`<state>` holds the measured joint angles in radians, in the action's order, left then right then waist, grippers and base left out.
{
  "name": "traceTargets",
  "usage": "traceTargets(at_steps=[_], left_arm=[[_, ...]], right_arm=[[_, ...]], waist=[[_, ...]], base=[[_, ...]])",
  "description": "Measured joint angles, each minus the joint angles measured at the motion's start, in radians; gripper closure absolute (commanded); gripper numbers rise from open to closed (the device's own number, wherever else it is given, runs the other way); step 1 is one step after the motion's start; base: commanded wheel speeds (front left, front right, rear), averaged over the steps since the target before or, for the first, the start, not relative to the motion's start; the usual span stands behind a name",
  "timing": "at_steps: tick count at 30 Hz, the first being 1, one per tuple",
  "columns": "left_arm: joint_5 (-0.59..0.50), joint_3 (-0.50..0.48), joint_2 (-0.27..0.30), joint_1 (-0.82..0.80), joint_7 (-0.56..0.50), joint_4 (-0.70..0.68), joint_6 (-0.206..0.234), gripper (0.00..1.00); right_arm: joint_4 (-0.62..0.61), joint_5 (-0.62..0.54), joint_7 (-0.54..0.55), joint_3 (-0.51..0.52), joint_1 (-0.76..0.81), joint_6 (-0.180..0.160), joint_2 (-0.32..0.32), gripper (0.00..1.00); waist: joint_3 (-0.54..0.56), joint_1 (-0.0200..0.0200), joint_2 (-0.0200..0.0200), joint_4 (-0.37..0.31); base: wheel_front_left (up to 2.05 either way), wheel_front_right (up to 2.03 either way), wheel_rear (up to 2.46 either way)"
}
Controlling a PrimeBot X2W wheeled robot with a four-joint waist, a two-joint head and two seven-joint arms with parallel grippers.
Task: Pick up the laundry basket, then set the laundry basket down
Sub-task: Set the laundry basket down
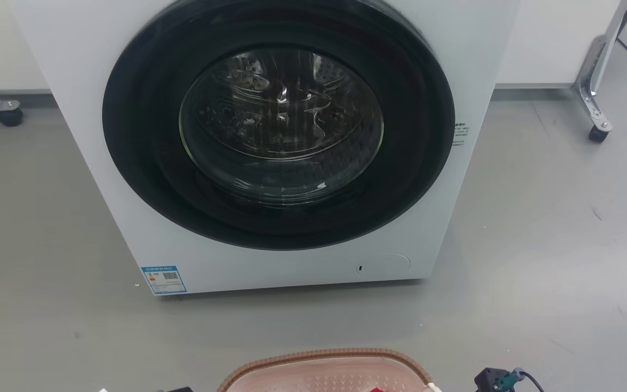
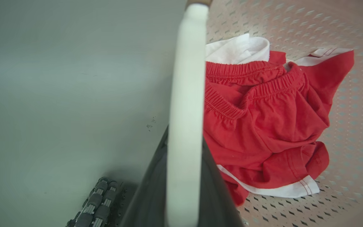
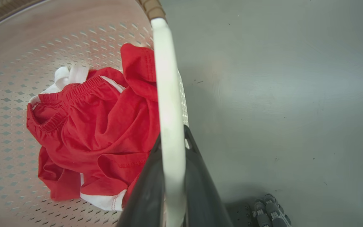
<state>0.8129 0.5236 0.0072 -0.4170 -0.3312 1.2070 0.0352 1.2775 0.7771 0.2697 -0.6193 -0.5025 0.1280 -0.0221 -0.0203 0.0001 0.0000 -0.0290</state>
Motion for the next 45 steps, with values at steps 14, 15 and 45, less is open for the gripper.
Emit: traceTargets(at_steps=[14, 15, 45], left_arm=[[-0.017, 0.000, 0.000, -0.122, 0.071, -0.017, 0.001, 1.00], [-0.018, 0.000, 0.001, -0.134, 0.073, -0.018, 0.001, 1.00], [-0.059, -0.014, 0.060, -0.463, 0.194, -0.059, -0.001, 1.00]], right_arm=[[-0.027, -0.003, -0.083, 0.004, -0.111, -0.015, -0.015, 1.00], [-0.030, -0.004, -0.088, 0.005, -0.122, -0.016, -0.016, 1.00], [-0.091, -0.051, -0.231, 0.008, -0.445, -0.046, -0.026, 1.00]], waist=[[-0.135, 0.0001, 0.0000, -0.007], [-0.148, 0.0001, 0.0000, -0.007], [-0.584, 0.0001, 0.0002, -0.047]], base=[[0.00, 0.00, 0.00], [0.00, 0.00, 0.00], [0.00, 0.00, 0.00]])
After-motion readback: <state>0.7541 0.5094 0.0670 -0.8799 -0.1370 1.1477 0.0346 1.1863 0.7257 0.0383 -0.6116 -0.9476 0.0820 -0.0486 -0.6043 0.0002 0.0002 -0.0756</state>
